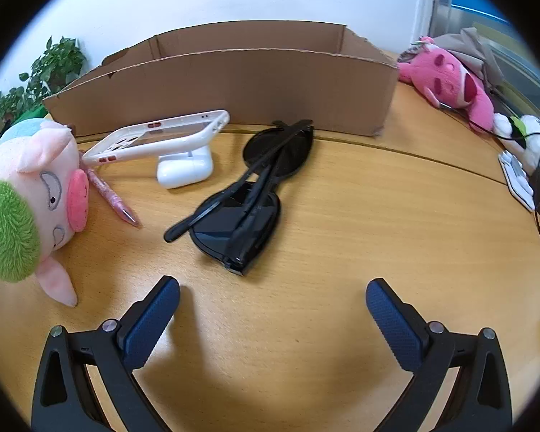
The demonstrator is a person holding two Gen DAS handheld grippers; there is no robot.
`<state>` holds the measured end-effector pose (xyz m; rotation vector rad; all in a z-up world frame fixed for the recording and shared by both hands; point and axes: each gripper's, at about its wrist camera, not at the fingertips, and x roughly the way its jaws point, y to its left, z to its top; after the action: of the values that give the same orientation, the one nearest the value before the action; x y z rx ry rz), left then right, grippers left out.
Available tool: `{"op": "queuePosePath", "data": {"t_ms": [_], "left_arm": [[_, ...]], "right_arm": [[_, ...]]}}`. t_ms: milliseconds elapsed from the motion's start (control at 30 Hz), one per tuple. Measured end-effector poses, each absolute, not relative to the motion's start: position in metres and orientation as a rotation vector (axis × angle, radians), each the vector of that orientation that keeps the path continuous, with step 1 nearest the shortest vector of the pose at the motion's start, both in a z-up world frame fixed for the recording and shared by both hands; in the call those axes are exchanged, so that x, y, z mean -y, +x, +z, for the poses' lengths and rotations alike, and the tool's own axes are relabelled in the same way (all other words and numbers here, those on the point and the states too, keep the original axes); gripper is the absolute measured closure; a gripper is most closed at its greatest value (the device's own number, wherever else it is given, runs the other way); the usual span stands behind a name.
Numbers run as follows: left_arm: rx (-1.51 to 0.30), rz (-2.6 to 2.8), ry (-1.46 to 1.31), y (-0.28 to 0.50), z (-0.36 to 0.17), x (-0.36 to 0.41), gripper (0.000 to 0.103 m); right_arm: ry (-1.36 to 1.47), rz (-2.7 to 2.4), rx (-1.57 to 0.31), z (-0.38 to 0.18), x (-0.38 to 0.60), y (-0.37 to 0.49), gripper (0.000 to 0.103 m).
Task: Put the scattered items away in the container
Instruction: 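Close the left tool around the teal-and-pink pig plush and lift it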
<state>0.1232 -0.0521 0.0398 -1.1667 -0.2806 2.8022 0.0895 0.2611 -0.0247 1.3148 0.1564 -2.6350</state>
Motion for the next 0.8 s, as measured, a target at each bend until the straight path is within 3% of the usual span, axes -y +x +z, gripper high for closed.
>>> {"op": "queuePosePath", "data": {"t_ms": [200,267,433,533,700,800], "left_arm": [[0.566,2.654,-1.276,0.080,0.013,0.058,0.001],[0.657,2.566,-1.273,0.070,0.005,0.057,0.011],[0.575,2.541,-1.294,0.070,0.008,0.042,0.016],[0.551,2.531,-1.307,0.074,0.010,0.040,0.018],[0.542,2.523,-1.303,0.074,0.009,0.041,0.019],[0.550,2.512,-1.302,0.074,0.006,0.043,0.019]], "right_arm": [[1.297,-2.597,-0.184,-0.025,-0.260,0.096,0.000],[1.289,-2.580,-0.199,-0.025,-0.261,0.102,0.000],[1.283,-2.535,-0.199,-0.022,-0.261,0.117,0.001],[1.156,-2.492,-0.147,0.009,-0.250,0.129,0.002],[0.847,-2.362,-0.324,0.067,-0.182,0.151,0.001],[0.908,-2.274,-0.382,0.056,-0.136,0.133,0.002]]}}
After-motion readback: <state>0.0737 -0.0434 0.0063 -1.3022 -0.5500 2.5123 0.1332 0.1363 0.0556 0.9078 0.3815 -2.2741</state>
